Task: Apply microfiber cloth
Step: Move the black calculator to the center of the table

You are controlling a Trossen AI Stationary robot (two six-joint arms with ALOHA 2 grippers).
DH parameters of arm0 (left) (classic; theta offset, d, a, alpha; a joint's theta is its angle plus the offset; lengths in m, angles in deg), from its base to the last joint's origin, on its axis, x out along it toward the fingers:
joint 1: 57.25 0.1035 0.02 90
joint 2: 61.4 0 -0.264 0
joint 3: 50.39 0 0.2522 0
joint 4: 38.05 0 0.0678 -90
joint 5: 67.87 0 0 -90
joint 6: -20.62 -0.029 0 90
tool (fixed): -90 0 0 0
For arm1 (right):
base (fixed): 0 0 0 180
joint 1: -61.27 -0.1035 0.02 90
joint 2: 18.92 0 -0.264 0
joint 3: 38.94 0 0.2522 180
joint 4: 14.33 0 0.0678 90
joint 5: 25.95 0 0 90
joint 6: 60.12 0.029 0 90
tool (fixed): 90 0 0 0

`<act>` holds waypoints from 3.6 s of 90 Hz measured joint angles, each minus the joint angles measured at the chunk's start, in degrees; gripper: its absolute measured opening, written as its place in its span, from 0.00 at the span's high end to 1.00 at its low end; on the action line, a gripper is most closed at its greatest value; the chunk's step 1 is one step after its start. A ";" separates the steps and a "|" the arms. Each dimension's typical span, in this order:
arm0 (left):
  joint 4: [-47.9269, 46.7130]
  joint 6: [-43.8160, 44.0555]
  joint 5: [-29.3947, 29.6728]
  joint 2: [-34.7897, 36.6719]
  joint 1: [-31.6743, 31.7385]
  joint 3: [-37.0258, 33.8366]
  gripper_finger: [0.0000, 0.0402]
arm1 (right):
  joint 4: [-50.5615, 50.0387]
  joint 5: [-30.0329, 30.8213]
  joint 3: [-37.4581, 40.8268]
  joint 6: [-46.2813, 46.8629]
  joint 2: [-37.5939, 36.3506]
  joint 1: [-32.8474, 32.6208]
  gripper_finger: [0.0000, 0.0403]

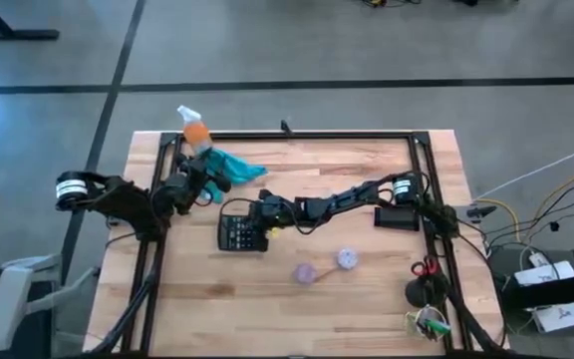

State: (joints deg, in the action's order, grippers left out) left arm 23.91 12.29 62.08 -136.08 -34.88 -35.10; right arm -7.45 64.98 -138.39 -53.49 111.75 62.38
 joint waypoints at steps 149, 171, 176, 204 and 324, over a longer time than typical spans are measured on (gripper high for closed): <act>-45.87 1.49 -40.20 0.30 -0.11 10.18 0.89 | -44.31 12.63 0.12 7.30 -13.13 -2.69 1.00; -53.22 5.41 -52.88 -3.77 -1.27 17.94 0.97 | -44.32 12.53 -0.11 6.38 -13.37 -2.69 1.00; -55.16 5.06 -52.55 -4.90 -1.61 19.41 0.98 | -44.31 12.46 -0.11 6.32 -13.45 -2.69 1.00; -83.98 12.42 -45.50 -3.84 -2.30 31.24 1.00 | -47.52 12.38 -0.15 6.25 -13.50 -2.72 1.00; -67.64 11.39 -44.08 -21.23 -17.89 39.98 1.00 | -73.27 1.71 -0.15 5.34 -25.76 -6.93 1.00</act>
State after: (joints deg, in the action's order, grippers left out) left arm -43.73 23.68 18.00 -157.31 -52.77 4.88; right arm -80.71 66.70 -138.54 -48.15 85.98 55.45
